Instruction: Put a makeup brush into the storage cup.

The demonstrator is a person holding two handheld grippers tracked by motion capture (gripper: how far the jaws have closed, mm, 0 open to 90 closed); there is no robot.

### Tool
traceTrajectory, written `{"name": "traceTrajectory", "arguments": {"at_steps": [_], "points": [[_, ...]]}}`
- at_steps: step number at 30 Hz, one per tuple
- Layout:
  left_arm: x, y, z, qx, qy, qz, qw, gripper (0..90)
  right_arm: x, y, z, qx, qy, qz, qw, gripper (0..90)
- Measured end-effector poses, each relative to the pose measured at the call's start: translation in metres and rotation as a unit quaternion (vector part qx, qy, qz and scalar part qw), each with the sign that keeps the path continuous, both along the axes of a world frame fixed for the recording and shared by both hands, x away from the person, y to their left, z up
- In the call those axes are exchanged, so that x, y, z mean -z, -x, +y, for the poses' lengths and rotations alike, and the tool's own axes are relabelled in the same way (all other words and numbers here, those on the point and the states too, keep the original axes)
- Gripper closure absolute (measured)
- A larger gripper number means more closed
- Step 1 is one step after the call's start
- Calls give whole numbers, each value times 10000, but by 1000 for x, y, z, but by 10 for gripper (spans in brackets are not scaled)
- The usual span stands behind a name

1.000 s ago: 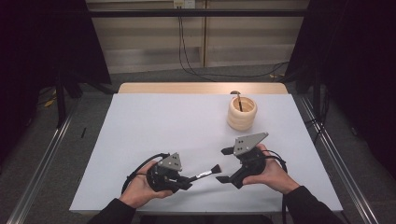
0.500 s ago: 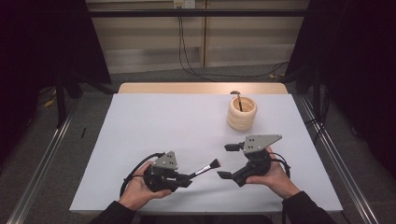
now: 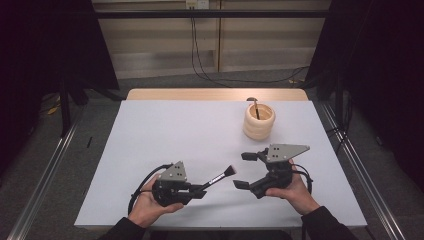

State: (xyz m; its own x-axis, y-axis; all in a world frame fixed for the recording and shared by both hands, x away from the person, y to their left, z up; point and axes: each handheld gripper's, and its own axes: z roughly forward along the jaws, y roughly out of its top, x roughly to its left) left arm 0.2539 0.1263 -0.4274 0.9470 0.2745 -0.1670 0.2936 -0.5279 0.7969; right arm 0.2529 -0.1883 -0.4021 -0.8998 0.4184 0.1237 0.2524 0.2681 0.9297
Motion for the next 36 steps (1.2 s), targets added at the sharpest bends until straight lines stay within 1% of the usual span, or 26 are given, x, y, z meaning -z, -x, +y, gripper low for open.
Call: {"name": "traceTrajectory", "arguments": {"at_steps": [1, 2, 3, 5, 7, 8, 10, 12, 13, 15, 16, 18, 19, 20, 21, 23, 24, 27, 28, 29, 33, 35, 36], "points": [[1, 0, 0, -40, 94, 9, 9999, 794, 0, 0, 0, 17, -30, 3, 10000, 105], [1, 0, 1, -39, 106, 14, 9999, 794, -1, 0, 0, 11, -56, -8, 10000, 107], [1, 0, 1, -50, 163, 35, 9998, 794, -1, 0, 0, -8, -104, -14, 9999, 108], [2, 1, 0, -70, 212, 0, 9998, 794, -1, 1, 1, 9, -149, -46, 9999, 106], [1, 1, 0, -88, 247, -34, 9997, 794, -1, 1, 2, -31, -219, -50, 9997, 105], [1, 1, 0, -81, 296, -29, 9995, 793, -2, 1, 2, -9, -221, -56, 9997, 105], [1, 2, 0, -120, 358, -35, 9993, 794, -2, 1, 3, -75, -254, -44, 9996, 112], [0, 3, 0, -130, 446, -48, 9989, 794, -2, 1, 4, -47, -259, -68, 9996, 108], [-1, 3, 0, -139, 398, -91, 9991, 794, -2, 1, 4, -54, -274, -74, 9996, 107], [0, 4, -1, -154, 536, -87, 9984, 794, -3, 1, 4, -41, -299, -76, 9995, 100], [0, 4, -1, -122, 566, -110, 9983, 794, -4, 1, 4, -27, -303, -87, 9995, 101], [-1, 5, -1, -144, 574, -135, 9982, 794, -4, 1, 5, -58, -342, -78, 9994, 97], [-1, 5, -1, -120, 631, -119, 9979, 794, -5, 1, 6, -65, -354, -61, 9993, 98], [-1, 5, -1, -147, 583, -160, 9981, 794, -5, 0, 6, -59, -353, -37, 9994, 97], [-2, 5, -1, -155, 599, -160, 9980, 794, -5, 0, 7, -41, -350, -29, 9994, 100], [-1, 5, -2, -146, 688, -145, 9974, 794, -5, -1, 8, -90, -366, -8, 9993, 108], [-2, 6, -2, -142, 675, -158, 9975, 794, -5, -1, 9, -80, -349, 17, 9994, 120], [-2, 6, -3, -83, 751, -186, 9970, 794, -4, -2, 10, -145, -349, 75, 9993, 147], [-2, 7, -4, -119, 734, -208, 9970, 794, -4, -3, 11, -182, -351, 101, 9992, 155], [-2, 7, -4, -93, 794, -202, 9966, 794, -3, -3, 12, -198, -341, 115, 9992, 165], [-2, 8, -4, -97, 801, -235, 9965, 794, -2, -4, 13, -249, -317, 178, 9990, 200], [-2, 8, -5, -87, 808, -232, 9964, 794, -1, -5, 13, -273, -315, 221, 9989, 238], [-2, 8, -5, -83, 780, -265, 9966, 794, -1, -5, 13, -285, -316, 229, 9988, 255]]}}
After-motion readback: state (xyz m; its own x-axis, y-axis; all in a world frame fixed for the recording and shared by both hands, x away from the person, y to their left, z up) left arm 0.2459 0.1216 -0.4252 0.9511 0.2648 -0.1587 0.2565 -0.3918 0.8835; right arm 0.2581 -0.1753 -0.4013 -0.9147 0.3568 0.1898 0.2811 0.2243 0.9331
